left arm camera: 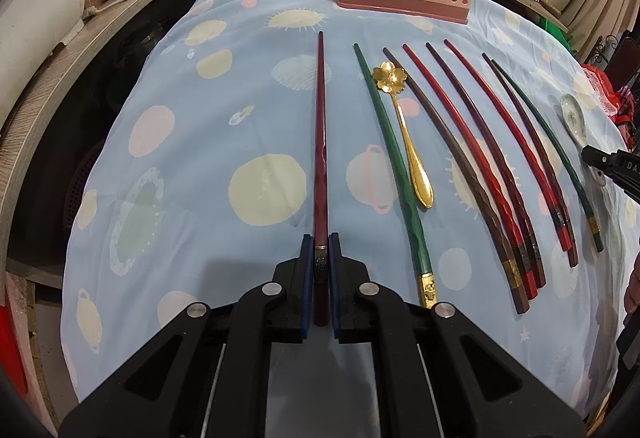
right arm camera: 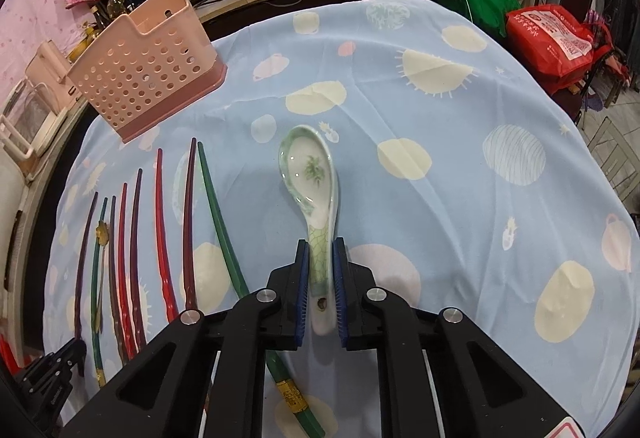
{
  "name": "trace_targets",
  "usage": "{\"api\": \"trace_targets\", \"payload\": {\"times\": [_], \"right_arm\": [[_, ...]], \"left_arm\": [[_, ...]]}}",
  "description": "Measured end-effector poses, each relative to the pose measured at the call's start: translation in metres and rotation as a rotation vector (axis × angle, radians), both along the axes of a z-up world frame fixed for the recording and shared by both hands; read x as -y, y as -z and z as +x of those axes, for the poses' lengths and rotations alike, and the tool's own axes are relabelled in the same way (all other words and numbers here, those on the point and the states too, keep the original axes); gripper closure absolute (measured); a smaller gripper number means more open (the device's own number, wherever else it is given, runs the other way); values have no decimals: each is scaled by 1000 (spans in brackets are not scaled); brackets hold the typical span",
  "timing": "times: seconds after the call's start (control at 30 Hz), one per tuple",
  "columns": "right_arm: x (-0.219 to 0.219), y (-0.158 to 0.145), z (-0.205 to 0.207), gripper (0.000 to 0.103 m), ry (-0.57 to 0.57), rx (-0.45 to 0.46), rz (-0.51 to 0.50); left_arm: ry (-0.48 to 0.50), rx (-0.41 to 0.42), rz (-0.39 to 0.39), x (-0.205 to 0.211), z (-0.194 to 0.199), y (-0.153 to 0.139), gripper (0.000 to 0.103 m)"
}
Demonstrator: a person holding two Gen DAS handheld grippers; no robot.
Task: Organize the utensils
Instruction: 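Carry chopstick and spoon into the pink basket and open both tools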
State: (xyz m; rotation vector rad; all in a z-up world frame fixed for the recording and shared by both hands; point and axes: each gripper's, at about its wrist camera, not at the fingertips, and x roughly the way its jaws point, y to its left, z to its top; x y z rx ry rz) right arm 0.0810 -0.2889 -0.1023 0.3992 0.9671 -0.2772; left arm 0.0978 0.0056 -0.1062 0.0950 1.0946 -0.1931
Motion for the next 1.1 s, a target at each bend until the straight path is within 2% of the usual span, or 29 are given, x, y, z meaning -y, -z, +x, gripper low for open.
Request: {"api": "trace_targets", "payload": {"times": [0.13, 0.33, 0.8, 1.1], "right_arm": [[-2, -3, -3, 92, -7, 5, -4], [-9, -24, -18, 94, -15, 47, -18], [-28, -76, -48, 97, -43, 149, -47], [-42, -107, -45, 97, -81, 208, -66]], "left_arm": [[-2, -3, -6, 0, 0, 0, 96], [-18, -32, -70, -8, -5, -7, 96], [-3, 84, -115, -21, -27, -59, 96], [3, 177, -139, -32, -23, -105, 96]]}}
